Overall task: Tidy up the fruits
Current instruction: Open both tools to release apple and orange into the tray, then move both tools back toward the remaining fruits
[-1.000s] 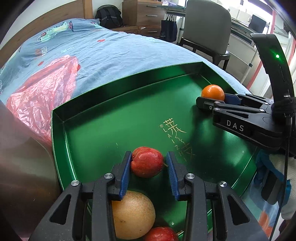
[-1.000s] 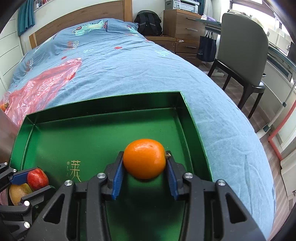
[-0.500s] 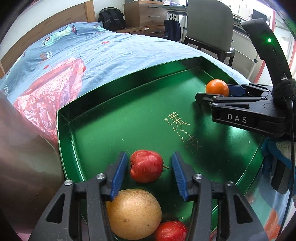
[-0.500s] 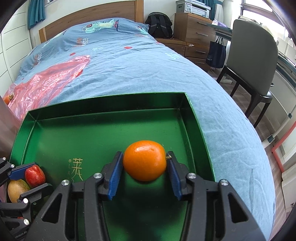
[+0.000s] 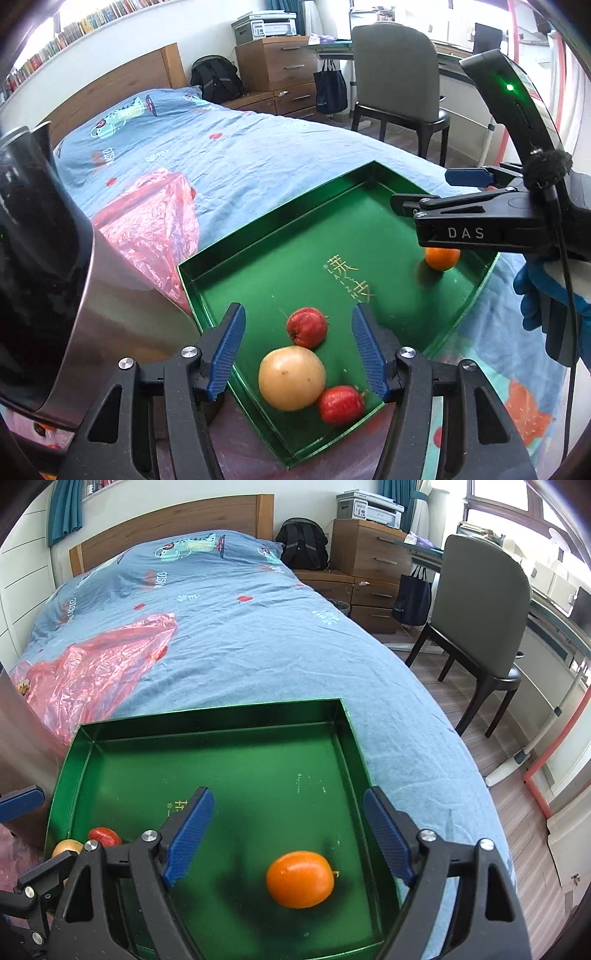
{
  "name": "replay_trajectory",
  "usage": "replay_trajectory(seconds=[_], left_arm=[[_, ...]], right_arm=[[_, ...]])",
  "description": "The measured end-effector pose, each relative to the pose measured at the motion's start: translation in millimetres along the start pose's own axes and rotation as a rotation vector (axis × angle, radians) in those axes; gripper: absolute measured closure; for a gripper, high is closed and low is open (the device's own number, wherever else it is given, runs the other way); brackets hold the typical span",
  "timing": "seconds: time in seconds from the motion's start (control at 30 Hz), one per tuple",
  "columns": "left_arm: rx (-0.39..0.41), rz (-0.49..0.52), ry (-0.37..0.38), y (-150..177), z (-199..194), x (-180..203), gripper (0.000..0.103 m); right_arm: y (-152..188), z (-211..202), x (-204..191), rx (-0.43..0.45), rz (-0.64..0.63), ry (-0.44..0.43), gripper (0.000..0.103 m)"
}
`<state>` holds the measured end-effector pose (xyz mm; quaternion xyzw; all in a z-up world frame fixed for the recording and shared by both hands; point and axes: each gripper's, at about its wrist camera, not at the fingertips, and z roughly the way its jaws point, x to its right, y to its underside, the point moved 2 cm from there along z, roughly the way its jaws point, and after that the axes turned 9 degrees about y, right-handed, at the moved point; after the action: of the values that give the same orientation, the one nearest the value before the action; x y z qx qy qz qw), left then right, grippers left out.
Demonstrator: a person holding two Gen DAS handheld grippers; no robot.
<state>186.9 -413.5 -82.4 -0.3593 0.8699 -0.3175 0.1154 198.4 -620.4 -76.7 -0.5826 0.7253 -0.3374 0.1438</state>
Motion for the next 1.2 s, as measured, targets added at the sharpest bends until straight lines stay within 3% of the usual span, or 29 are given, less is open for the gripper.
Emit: replay_trajectory(seconds=[0.3,0.77,1.2], left_arm=[[0.024,0.013,0.058,35.3,-63.0,3.8,0.049],[-0.005,-0.121,-0.078,117.3,-137.3,-49.4,0.046],[-0.013,-0.236,-0.168,177.6,-175.3,-99.3,0.046]], right_arm=[[19.9,-72.7,-8.6,0.034,-0.004,0.001,0.000],[90.4,-160.9,-88.0,0.037,-0.083,-0.111,0.000],[123.4,-209.7,-159.1,0.058,-0.162,-0.189,0.000]])
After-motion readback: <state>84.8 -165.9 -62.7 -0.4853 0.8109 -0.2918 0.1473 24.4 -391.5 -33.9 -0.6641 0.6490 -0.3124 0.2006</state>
